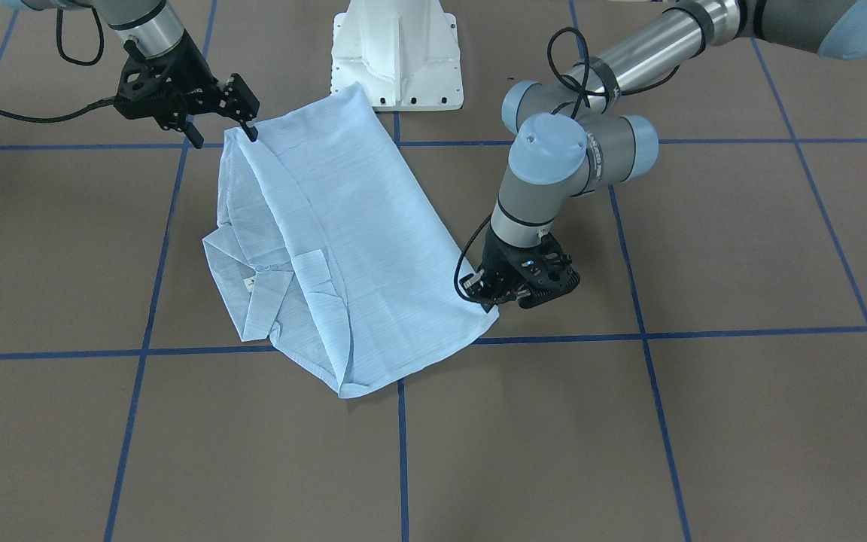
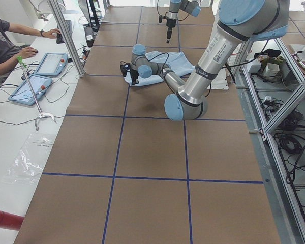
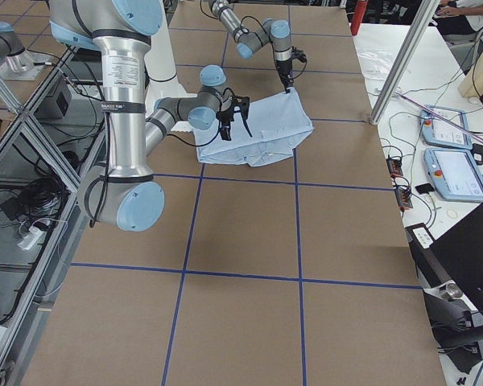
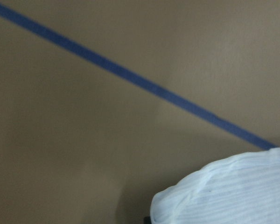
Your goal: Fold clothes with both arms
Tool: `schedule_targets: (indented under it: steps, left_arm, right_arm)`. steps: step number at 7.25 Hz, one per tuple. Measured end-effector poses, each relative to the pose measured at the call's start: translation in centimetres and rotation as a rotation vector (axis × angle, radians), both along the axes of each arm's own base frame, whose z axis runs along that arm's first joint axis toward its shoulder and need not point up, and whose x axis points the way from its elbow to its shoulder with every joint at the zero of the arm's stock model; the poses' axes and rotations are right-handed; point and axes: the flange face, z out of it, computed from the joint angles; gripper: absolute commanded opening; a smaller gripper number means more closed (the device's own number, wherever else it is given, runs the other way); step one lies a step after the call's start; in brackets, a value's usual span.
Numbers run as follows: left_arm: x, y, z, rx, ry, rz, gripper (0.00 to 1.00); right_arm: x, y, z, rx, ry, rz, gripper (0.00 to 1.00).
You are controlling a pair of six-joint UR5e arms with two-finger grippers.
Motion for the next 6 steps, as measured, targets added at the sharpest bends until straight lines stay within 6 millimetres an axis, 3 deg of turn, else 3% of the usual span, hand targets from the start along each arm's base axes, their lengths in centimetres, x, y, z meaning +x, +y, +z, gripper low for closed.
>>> schedule_targets:
  steps: [2, 3, 5, 6]
  left_arm:
    - [0.2, -7.5, 0.8, 0.112, -0.03, -0.058, 0.0]
    - [0.0, -9.4, 1.3, 0.154, -0.024, -0.086, 0.0]
    - [0.1, -11.1, 1.0, 0.209, -0.009, -0.129, 0.0]
    - [0.5, -11.5, 0.5, 0.221, 0.0, -0.134, 0.66]
  right_arm:
    - [-1.0, -0.6, -0.3, 0.006, -0.007, 0.006, 1.0]
    - [-1.1, -0.7, -0.5, 0.008, -0.011, 0.007, 1.0]
    - [-1.3, -0.7, -0.6, 0.009, -0.011, 0.006, 1.0]
    - [-1.4, -0.8, -0.6, 0.009, -0.011, 0.006, 1.0]
